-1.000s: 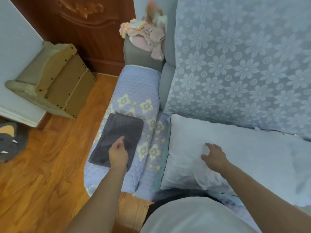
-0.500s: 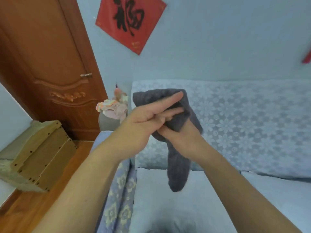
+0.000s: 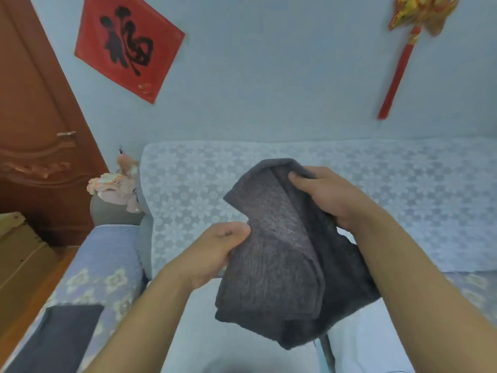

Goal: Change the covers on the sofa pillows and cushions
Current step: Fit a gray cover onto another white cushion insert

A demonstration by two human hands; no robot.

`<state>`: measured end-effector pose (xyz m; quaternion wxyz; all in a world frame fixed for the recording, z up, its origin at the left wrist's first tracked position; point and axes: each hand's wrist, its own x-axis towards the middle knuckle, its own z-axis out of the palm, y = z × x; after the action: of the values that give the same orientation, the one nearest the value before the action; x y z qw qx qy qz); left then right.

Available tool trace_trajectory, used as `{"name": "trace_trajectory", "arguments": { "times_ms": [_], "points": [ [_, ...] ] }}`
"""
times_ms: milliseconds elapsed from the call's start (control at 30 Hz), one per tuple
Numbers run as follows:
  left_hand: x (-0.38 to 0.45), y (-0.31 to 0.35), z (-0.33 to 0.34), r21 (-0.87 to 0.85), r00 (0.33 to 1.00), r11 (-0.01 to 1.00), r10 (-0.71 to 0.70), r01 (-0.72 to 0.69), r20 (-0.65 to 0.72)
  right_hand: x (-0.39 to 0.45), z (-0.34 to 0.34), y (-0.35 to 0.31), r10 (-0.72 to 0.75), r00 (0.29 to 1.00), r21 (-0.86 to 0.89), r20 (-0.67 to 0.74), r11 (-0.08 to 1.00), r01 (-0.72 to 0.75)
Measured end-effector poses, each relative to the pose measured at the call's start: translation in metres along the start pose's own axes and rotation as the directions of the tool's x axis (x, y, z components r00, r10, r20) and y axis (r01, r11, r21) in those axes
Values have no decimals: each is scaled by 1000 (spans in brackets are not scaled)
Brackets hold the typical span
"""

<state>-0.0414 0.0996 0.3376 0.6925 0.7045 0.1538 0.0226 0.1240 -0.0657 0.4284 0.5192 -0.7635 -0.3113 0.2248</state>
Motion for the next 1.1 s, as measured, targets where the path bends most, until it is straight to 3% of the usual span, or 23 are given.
{"name": "trace_trajectory", "arguments": {
  "times_ms": [100,133,167,200,233,300,367,433,567,667,733,767,833,867,900,1000,1100],
  "points": [
    [2,18,16,30,986,999,33,-28,-165,16,-6,46,30,975,-428,-222,895,-125],
    [3,22,18,54,976,998,41,-30,-212,16,-3,60,-4,968,-462,-250,879,-116],
    [4,23,18,66,969,998,36,-20,-245,11,1,71,13,974,-353,-228,931,-95],
    [7,22,15,55,963,998,13,2,-269,3,7,85,80,984,-127,-162,987,-101],
    [9,17,10,25,956,999,-20,28,-294,-8,16,96,194,981,123,-25,974,-190],
    [10,9,2,-53,930,994,-105,92,-353,-31,37,121,316,881,400,353,800,-447],
    [11,-2,-10,-100,900,983,-183,156,-396,-50,62,136,320,759,426,566,675,-603],
    [12,-11,-21,-160,858,967,-251,200,-447,-57,81,135,325,735,487,595,582,-651],
    [10,-22,-31,-279,805,929,-352,241,-477,-46,92,113,272,840,732,469,413,-542],
    [0,-15,-10,-361,829,924,-298,126,-473,-34,84,91,195,906,812,376,403,-423],
    [-9,-10,6,-158,824,987,-94,6,-558,-28,80,77,167,921,836,351,388,-389],
    [-17,-5,14,-17,857,998,47,-65,-513,-27,79,72,140,927,836,348,400,-374],
    [-28,5,27,210,936,962,230,-177,-265,-25,80,69,88,933,801,348,488,-345],
    [-27,3,31,317,941,929,264,-190,-211,-24,82,69,72,934,776,350,536,-332],
    [-23,2,34,378,928,909,282,-177,-243,-25,84,69,62,935,757,349,569,-320],
    [-10,-4,37,306,861,940,276,-149,-427,-28,88,70,52,949,721,310,638,-271],
    [-2,-10,39,312,878,943,242,-113,-412,-25,83,68,27,961,693,275,687,-218]
  ]
}}
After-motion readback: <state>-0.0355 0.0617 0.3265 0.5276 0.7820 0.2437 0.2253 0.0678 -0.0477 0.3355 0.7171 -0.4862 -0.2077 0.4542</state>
